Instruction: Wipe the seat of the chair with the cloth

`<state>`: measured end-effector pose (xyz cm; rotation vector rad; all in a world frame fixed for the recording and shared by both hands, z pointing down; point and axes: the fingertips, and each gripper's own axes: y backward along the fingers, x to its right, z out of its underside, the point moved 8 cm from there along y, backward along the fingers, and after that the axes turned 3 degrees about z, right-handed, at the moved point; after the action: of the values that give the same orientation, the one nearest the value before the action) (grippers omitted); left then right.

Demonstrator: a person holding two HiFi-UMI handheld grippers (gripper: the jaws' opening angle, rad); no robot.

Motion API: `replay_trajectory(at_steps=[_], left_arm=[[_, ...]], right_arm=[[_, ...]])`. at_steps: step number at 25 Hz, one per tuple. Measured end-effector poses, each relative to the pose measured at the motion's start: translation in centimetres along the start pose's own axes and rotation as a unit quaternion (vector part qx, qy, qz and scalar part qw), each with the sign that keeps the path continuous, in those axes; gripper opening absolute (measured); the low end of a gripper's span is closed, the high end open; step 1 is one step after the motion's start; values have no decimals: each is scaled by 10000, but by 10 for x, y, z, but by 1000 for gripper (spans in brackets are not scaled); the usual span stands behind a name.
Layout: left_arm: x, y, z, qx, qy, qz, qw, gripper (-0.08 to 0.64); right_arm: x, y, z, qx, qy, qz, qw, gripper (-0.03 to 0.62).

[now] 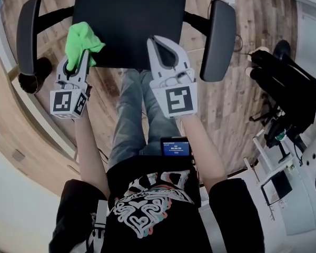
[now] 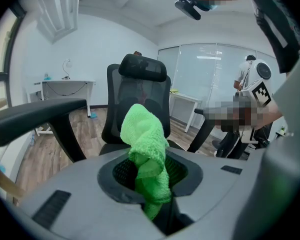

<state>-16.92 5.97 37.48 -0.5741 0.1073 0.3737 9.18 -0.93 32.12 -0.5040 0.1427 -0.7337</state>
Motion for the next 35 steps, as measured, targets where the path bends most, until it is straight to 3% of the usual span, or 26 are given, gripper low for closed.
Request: replay_trajectory(at_steps=[7,12,16,20,35], left_arm=[[-20,-17,38,-139,49,-79,9999,89],[-24,-39,55,-489,-56,-241,9985,89],[-35,-46,82,-726,100,-297,9969,89],[-45,-55,98,-909,154,-235,9955,89],[-55,-90,137,-1919,-251,86,9810,89]], right_arm=[[-3,-25,35,-274,-33,25,9996,0],[14,-38,56,-380,-271,60,9989,0],[7,-48,72,-452,-394,71,9982,0],[1,-55,84,-552,-395,130,9976,0],[12,-52,110,-623,-559,518,9951,0]])
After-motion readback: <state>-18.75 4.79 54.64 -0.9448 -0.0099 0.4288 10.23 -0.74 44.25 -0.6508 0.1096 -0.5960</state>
